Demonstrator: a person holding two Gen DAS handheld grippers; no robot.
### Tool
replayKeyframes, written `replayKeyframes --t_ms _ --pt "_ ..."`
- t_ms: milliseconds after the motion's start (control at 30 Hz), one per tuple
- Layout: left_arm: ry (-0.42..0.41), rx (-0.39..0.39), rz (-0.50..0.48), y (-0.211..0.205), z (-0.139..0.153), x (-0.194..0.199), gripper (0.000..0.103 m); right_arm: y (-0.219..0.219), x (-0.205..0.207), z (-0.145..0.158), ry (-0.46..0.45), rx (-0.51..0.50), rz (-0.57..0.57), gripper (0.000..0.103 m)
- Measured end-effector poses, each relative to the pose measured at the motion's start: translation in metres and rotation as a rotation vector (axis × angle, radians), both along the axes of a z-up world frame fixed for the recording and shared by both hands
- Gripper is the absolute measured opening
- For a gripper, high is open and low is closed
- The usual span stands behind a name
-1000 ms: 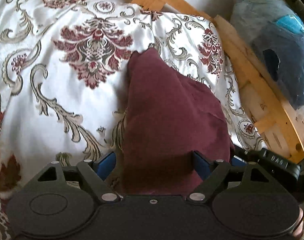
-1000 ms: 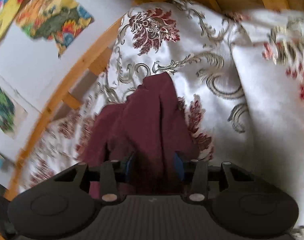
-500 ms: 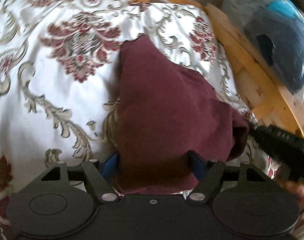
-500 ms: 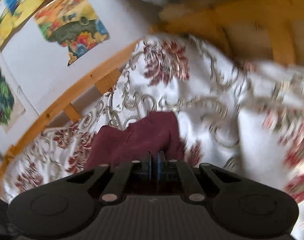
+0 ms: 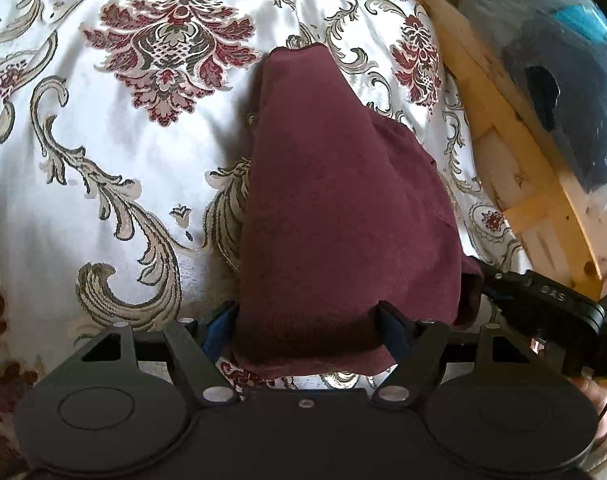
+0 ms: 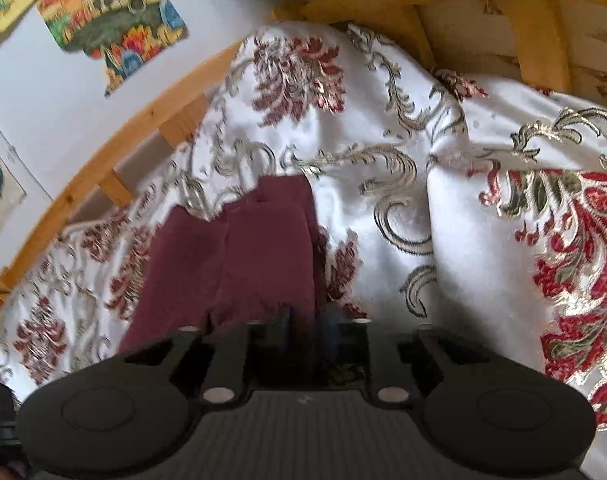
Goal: Fold small clothes
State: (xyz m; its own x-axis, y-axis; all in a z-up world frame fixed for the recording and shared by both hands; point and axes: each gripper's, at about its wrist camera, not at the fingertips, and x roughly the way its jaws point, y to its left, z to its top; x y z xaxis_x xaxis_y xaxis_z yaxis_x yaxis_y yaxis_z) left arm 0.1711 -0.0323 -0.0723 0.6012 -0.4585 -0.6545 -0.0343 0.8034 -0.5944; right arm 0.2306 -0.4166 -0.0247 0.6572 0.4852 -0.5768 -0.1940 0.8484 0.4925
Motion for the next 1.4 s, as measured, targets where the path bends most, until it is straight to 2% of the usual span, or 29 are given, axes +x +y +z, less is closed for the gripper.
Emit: replayKeyframes --t_ms 33,133,200,300,367,400,433,567,667,767,867,933,1000,1133,1167,1200,1267,1300,1333,1367,1400 --pt "0.001 -0.008 0.001 0.001 0.0 0.0 0.078 -0.002 0.0 0.001 -0.011 0.028 0.0 0.044" --pt "0.0 -0.042 0.012 0.004 0.002 0.0 0.079 -0.001 0.004 0.0 -0.04 0.082 -0.006 0.044" --pt "-0.005 -0.061 0.021 0.007 0.003 0.002 0.08 0.007 0.012 0.0 -0.07 0.052 0.001 0.044" --pt "-0.003 -0.085 0.033 0.01 0.002 0.004 0.08 0.026 0.03 0.003 -0.152 -0.052 0.027 0.043" --pt "0.0 -0.087 0.034 0.01 0.0 0.005 0.08 0.035 0.041 0.002 -0.174 -0.089 0.04 0.025" --pt "0.003 -0.081 0.032 0.01 -0.001 0.006 0.081 0.039 0.047 0.0 -0.164 -0.097 0.041 0.012" --pt "0.007 -0.074 0.032 0.009 -0.002 0.006 0.081 0.041 0.049 -0.002 -0.157 -0.107 0.041 0.008" --pt "0.016 -0.075 0.028 0.009 -0.004 0.007 0.08 0.04 0.036 0.003 -0.221 -0.214 -0.019 0.006" --pt "0.008 -0.049 0.006 0.003 -0.004 0.008 0.08 0.029 0.034 0.0 -0.196 -0.213 -0.042 0.006" --pt "0.005 -0.028 0.002 0.0 -0.005 0.009 0.08 0.029 0.037 -0.005 -0.182 -0.216 -0.038 0.009" --pt "0.01 -0.034 0.001 0.001 -0.007 0.009 0.08 0.036 0.038 0.007 -0.231 -0.231 -0.027 0.017" --pt "0.011 -0.031 -0.007 0.001 -0.008 0.01 0.08 0.047 0.048 0.02 -0.247 -0.206 0.017 0.036" --pt "0.013 -0.023 -0.013 0.0 -0.008 0.011 0.081 0.069 0.064 0.031 -0.249 -0.205 0.091 0.038" --pt "0.014 -0.026 -0.015 0.001 -0.01 0.012 0.081 0.137 0.102 0.042 -0.208 -0.2 0.325 0.042" --pt "0.014 -0.029 -0.016 0.001 -0.01 0.012 0.081 0.153 0.109 0.04 -0.202 -0.217 0.359 0.044" --pt "0.015 -0.032 -0.016 0.002 -0.011 0.012 0.081 0.168 0.116 0.038 -0.194 -0.23 0.391 0.049" --pt "0.018 -0.039 -0.015 0.003 -0.011 0.012 0.081 0.192 0.135 0.03 -0.144 -0.237 0.416 0.05" --pt "0.018 -0.04 -0.015 0.003 -0.011 0.011 0.081 0.2 0.142 0.026 -0.124 -0.235 0.417 0.044" --pt "0.018 -0.041 -0.015 0.003 -0.011 0.011 0.081 0.209 0.148 0.022 -0.111 -0.251 0.423 0.022" --pt "0.019 -0.042 -0.014 0.003 -0.011 0.011 0.081 0.218 0.151 0.019 -0.12 -0.292 0.421 0.012" --pt "0.019 -0.043 -0.015 0.004 -0.012 0.011 0.081 0.224 0.151 0.017 -0.143 -0.338 0.416 0.009"
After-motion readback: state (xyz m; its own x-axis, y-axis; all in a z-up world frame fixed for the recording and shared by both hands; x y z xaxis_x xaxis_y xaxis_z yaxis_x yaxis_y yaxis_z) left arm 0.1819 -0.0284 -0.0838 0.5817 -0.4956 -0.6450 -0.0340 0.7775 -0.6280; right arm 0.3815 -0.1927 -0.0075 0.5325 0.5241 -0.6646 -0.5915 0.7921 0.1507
